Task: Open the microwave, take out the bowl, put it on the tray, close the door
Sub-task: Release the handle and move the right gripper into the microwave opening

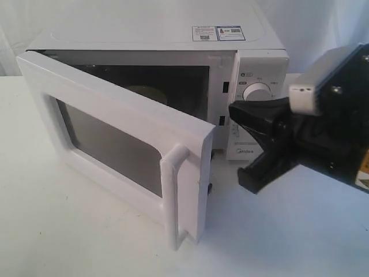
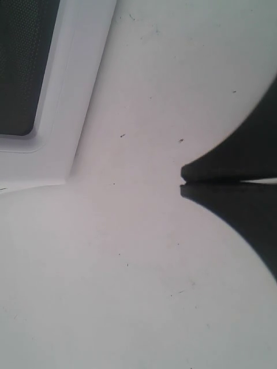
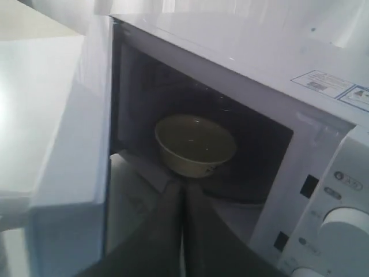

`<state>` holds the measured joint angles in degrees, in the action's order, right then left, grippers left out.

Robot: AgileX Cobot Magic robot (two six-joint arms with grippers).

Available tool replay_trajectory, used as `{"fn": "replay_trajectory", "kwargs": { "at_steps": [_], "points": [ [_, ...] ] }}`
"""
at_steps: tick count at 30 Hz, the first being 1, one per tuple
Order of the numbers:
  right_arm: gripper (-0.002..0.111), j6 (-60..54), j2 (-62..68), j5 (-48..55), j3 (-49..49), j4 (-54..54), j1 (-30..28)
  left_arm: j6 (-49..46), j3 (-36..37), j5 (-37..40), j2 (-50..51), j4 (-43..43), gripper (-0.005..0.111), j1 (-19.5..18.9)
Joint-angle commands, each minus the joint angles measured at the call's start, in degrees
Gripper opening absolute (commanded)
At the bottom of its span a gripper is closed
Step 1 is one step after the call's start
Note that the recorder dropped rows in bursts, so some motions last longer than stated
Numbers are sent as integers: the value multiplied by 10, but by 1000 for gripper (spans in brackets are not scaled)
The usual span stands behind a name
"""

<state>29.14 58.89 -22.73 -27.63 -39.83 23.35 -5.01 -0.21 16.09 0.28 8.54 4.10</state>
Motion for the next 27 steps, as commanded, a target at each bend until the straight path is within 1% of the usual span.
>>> {"fn": "replay_trajectory", "kwargs": {
  "at_steps": [1, 3, 5, 10, 14, 20, 24, 27],
  "points": [
    [0, -149, 88, -57, -23, 155, 1, 0, 2, -1, -3, 4, 0, 0],
    [0, -195, 130, -81, -29, 216, 1, 0, 2, -1, -3, 4, 0, 0],
    [0, -208, 169, -105, -32, 228, 1, 0, 2, -1, -3, 4, 0, 0],
    [0, -177, 243, -158, -32, 188, 6, 0, 2, -1, -3, 4, 0, 0],
    [0, -145, 266, -195, -32, 147, 22, 0, 2, -1, -3, 4, 0, 0],
    [0, -83, 266, -208, -32, 65, 76, 0, 2, -1, -3, 4, 0, 0],
    [0, -60, 266, -220, -32, 50, 114, 0, 2, -1, -3, 4, 0, 0],
    [0, -54, 266, -234, -36, 49, 161, 0, 2, -1, -3, 4, 0, 0]
  ]
}}
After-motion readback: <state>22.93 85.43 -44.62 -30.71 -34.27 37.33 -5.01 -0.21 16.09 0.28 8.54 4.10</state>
